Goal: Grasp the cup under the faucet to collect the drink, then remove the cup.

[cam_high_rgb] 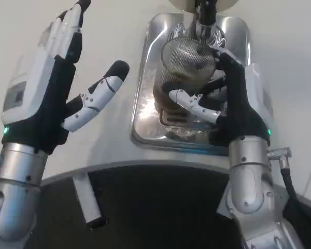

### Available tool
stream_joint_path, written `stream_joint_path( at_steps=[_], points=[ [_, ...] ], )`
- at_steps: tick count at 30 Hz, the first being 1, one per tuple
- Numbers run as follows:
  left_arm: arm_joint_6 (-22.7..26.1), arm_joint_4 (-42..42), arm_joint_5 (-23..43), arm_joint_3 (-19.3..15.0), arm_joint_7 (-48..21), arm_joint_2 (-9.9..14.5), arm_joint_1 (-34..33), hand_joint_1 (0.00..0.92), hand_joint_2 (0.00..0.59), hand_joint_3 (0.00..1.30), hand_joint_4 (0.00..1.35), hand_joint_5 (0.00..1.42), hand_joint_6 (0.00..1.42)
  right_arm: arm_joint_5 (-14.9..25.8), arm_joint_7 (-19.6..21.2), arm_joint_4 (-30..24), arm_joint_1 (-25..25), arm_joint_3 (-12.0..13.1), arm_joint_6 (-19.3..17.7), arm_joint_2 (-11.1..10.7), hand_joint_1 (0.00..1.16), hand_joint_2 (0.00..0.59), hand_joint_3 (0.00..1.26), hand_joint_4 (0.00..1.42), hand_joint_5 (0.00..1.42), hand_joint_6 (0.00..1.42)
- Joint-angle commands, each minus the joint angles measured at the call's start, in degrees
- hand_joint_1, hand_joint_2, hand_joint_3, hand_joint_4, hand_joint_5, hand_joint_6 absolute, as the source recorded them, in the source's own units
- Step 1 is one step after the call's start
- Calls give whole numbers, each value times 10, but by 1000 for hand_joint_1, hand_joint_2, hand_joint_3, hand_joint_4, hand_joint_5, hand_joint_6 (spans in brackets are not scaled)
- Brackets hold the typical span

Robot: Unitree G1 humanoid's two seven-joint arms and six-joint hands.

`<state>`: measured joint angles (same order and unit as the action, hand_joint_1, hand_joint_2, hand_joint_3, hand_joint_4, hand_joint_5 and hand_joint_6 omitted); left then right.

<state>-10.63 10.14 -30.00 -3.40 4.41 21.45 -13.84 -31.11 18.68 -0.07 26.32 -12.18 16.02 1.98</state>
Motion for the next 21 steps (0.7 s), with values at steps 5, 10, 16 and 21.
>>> stream_joint_path(
  at_steps=[5, 10, 16, 21],
  points=[
    [18, 23, -4, 7, -5, -2, 20, 0, 252, 0, 0, 0, 0, 0, -11, -22, -16, -2, -10, -9, 1162, 325, 680, 696, 759, 1015],
    [27, 25, -4, 11, -7, -1, 21, 0, 253, 0, 0, 0, 0, -1, -27, -47, -28, 1, -5, -19, 1162, 324, 681, 700, 759, 1018],
    [69, 31, -25, 18, -19, 4, 21, 0, 251, 0, 0, 0, 0, 4, -68, -87, -51, 6, 3, -36, 1162, 316, 694, 709, 769, 1035],
    [85, 22, -34, 20, -30, 14, 23, 0, 246, 0, 0, 0, 0, -2, -82, -113, -58, 6, 12, -38, 1162, 313, 695, 711, 769, 1038]
  ],
)
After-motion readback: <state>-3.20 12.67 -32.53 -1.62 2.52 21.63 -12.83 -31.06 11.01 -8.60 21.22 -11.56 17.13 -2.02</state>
